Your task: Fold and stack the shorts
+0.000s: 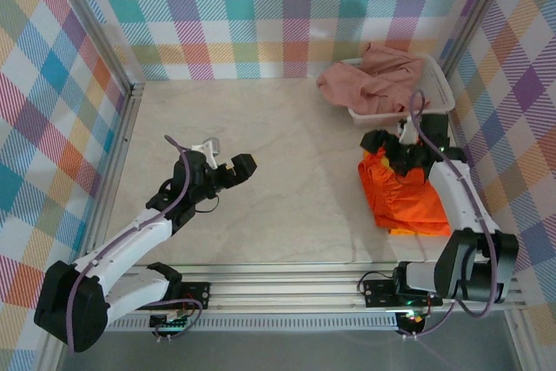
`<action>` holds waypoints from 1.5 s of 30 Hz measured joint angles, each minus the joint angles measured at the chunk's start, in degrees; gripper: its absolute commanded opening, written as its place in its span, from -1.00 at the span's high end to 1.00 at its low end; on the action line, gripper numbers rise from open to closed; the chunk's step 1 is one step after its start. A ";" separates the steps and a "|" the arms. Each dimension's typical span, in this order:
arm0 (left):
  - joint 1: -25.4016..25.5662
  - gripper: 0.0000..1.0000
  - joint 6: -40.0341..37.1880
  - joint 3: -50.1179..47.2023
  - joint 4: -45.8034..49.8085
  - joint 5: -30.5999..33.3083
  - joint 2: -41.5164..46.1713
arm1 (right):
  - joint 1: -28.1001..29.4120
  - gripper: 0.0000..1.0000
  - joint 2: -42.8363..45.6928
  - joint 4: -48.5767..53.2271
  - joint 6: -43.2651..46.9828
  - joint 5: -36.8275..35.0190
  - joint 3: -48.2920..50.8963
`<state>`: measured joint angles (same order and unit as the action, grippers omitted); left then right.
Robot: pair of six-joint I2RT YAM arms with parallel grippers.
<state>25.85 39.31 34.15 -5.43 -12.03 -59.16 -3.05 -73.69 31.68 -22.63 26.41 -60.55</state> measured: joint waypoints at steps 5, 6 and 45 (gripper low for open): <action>0.00 -1.00 -1.27 0.42 1.44 0.13 0.52 | 5.90 -1.00 -5.35 4.48 4.70 -16.59 -17.84; 0.00 -1.00 -1.44 0.46 1.75 0.13 0.57 | 6.47 -1.00 -7.67 5.27 5.46 -19.71 -21.00; 0.00 -1.00 -2.95 0.63 8.13 2.29 3.21 | 14.78 1.00 -30.62 8.81 12.85 -34.07 -57.13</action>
<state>25.85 36.36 34.79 2.70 -9.74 -55.94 11.73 -104.31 40.49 -9.78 -7.66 -117.69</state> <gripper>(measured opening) 0.998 0.064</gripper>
